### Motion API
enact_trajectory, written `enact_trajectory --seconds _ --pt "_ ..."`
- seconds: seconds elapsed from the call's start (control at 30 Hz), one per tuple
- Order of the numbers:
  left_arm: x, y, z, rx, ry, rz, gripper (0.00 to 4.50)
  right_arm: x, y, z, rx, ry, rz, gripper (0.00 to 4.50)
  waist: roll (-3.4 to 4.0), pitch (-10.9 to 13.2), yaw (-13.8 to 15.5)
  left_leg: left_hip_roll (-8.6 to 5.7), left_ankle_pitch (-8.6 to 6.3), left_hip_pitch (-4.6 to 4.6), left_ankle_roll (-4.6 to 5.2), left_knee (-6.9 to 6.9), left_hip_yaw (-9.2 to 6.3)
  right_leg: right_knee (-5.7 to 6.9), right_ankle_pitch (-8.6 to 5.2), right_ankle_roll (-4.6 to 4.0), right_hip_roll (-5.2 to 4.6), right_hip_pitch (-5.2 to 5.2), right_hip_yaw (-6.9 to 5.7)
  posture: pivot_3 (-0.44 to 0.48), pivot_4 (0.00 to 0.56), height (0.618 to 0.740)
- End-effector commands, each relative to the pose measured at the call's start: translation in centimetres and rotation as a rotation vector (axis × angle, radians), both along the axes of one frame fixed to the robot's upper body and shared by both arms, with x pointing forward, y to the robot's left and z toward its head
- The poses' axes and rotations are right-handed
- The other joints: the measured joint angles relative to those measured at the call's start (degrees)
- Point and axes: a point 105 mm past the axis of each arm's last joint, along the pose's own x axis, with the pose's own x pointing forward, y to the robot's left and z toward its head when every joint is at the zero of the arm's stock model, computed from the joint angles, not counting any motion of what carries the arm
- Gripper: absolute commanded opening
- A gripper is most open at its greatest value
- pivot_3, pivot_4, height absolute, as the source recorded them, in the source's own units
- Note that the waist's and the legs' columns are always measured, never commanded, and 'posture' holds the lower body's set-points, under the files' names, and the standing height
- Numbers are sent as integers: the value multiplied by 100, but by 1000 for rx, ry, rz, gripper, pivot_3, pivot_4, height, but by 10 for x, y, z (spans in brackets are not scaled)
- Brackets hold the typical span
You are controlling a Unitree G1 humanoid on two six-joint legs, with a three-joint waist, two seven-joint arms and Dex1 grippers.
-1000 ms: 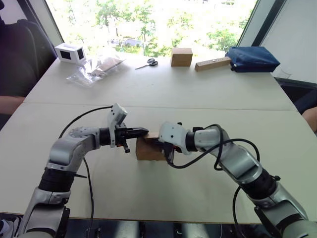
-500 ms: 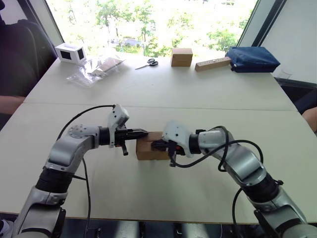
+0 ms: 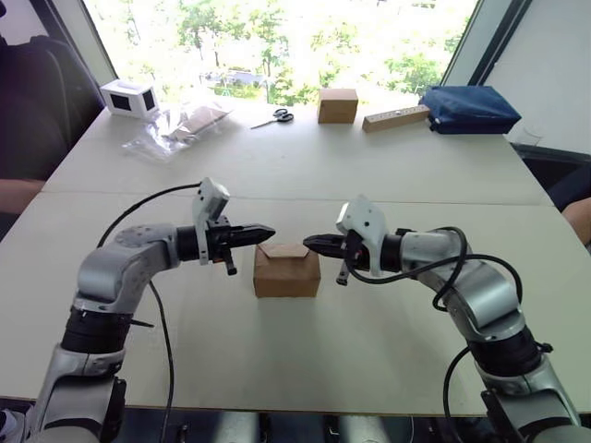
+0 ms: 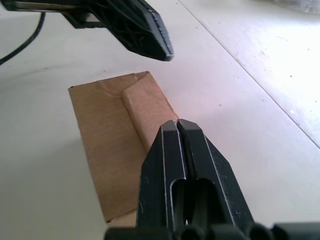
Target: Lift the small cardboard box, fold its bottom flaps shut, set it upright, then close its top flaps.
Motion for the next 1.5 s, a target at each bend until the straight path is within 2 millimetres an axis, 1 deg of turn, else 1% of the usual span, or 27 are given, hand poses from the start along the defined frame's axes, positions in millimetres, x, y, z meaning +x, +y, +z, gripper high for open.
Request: enact_trajectory --seconds 0.03,0.27,0.33,0.4,0.5,0.87,0.97,1.07,1.13,1.2,1.27,1.3,1.37,1.4,1.47,1.5 --pt "-10 -5 -1 64 -39 -33 48 0 9 7 -7 -50 36 0 0 0 1 0 0 0 0 0 0 0 0 0 0 0 0 0 150 740" --pt "-10 -9 -20 135 -48 -16 48 -4 20 -6 -60 -53 80 0 0 0 10 0 0 0 0 -1 0 0 0 -1 1 0 0 0 150 740" --pt "-8 -10 -30 183 -53 -5 48 -2 20 -13 -94 -64 71 0 0 0 11 -1 0 0 0 -1 0 0 0 -1 0 0 0 0 150 740" --pt "-5 -11 -33 185 -49 3 48 -1 19 -22 -139 -70 70 0 0 0 8 -2 0 0 0 -1 1 -1 0 -1 0 0 0 0 150 740" --pt "-5 -12 -35 179 -49 1 48 0 18 -27 -164 -70 70 0 0 0 4 -2 0 2 0 -1 1 0 0 -1 1 1 0 0 150 740" --pt "-6 -11 -36 172 -44 3 48 2 20 -27 -168 -78 62 0 1 -1 4 0 0 3 0 -1 1 0 0 -1 1 2 0 0 150 740" --pt "-5 -11 -27 104 -28 16 48 3 18 -26 -167 -80 57 0 0 -1 6 0 0 3 0 -1 1 0 0 -1 1 2 0 0 150 740" --pt "-4 -7 -16 61 -71 37 48 4 17 -17 -113 -83 48 0 1 -1 4 0 0 3 0 -1 0 0 0 0 1 2 0 0 150 740" --pt "-1 1 -9 27 -72 92 48 6 16 -2 -12 -106 34 0 0 0 4 1 0 2 0 -1 0 0 0 0 1 1 0 0 150 740" --pt "1 4 4 -68 -52 127 48 4 14 12 86 -116 32 0 1 0 4 2 1 1 -1 -1 -1 1 0 0 1 0 -1 0 150 740" --pt "5 8 18 -141 -94 191 48 0 9 25 178 -121 24 0 0 0 16 2 1 1 -1 -1 -2 0 0 0 1 1 -1 0 150 740" --pt "5 10 21 -153 -111 215 48 -1 7 29 204 -123 21 0 0 0 20 1 1 0 -1 -1 -3 -1 0 0 -1 2 -1 0 150 740" --pt "5 18 25 -150 -116 255 48 0 -5 45 316 -135 -37 0 -1 0 14 -1 1 -1 -2 -1 -3 -1 1 1 -4 3 -1 0 150 740" --pt "4 23 26 -168 -88 264 48 1 -11 49 347 -137 -67 0 0 0 9 -1 2 0 -4 -1 -3 -1 1 1 -3 3 -1 0 150 740" --pt "3 36 27 -200 -29 321 48 -3 -22 49 365 -118 -99 0 0 0 5 0 7 1 -13 -1 -3 1 1 1 -2 3 -1 0 150 740" --pt "-1 41 27 -218 -2 318 48 -6 -27 46 365 -101 -108 0 0 0 4 1 7 1 -12 -1 -3 1 1 1 -2 2 -1 0 150 740"
